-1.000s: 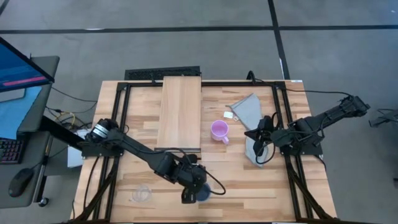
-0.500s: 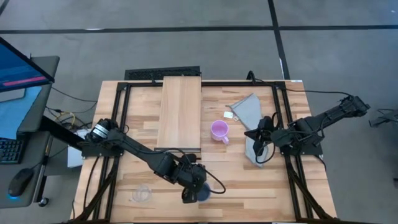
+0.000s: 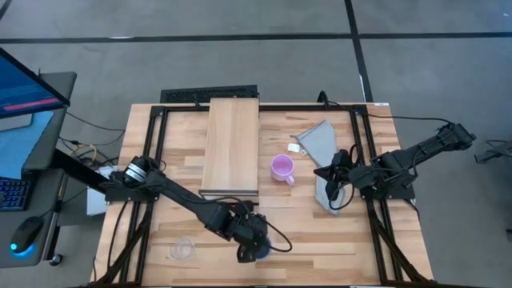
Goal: Stack small to large cups/mugs on shelf
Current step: Put the blue mug on the shelf
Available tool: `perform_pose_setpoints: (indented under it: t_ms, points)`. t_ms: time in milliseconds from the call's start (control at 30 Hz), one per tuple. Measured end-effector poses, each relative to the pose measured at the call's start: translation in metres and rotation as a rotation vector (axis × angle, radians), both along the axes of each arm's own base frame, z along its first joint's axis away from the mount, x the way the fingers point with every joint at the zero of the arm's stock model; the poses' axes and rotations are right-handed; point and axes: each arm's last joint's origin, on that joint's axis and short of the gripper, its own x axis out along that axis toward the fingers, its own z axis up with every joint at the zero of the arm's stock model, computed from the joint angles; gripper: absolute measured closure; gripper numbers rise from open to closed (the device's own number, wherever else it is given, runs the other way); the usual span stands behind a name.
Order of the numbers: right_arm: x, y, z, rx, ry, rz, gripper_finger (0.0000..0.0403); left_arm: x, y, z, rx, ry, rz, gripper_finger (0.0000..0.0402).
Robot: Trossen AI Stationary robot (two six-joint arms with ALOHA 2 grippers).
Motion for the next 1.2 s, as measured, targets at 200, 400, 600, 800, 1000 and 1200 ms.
perform_pose_setpoints:
  t_ms: [200, 400, 600, 800, 1000, 1200]
  points:
    - [0.0, 0.0, 0.0, 0.002, 0.002, 0.005, 0.0386, 0.006, 0.003, -0.01, -0.024, 0.028, 0.02, 0.0212]
    - [0.0, 0.001, 0.0, 0.008, 0.01, 0.018, 0.0383, 0.009, -0.002, -0.028, -0.044, 0.088, -0.004, 0.0212]
    - [0.0, 0.001, -0.001, 0.003, 0.014, 0.024, 0.0386, 0.011, 0.0, -0.027, -0.04, 0.076, -0.005, 0.0226]
    - [0.0, 0.001, -0.001, 0.003, 0.014, 0.025, 0.0383, 0.014, 0.005, -0.027, -0.032, 0.074, -0.015, 0.0297]
    - [0.0, 0.001, -0.001, 0.003, 0.014, 0.025, 0.0387, 0.019, 0.008, -0.036, -0.062, 0.099, -0.05, 0.0357]
    - [0.0, 0.001, 0.0, 0.004, 0.011, 0.025, 0.0384, 0.021, 0.008, -0.043, -0.08, 0.138, -0.07, 0.039]
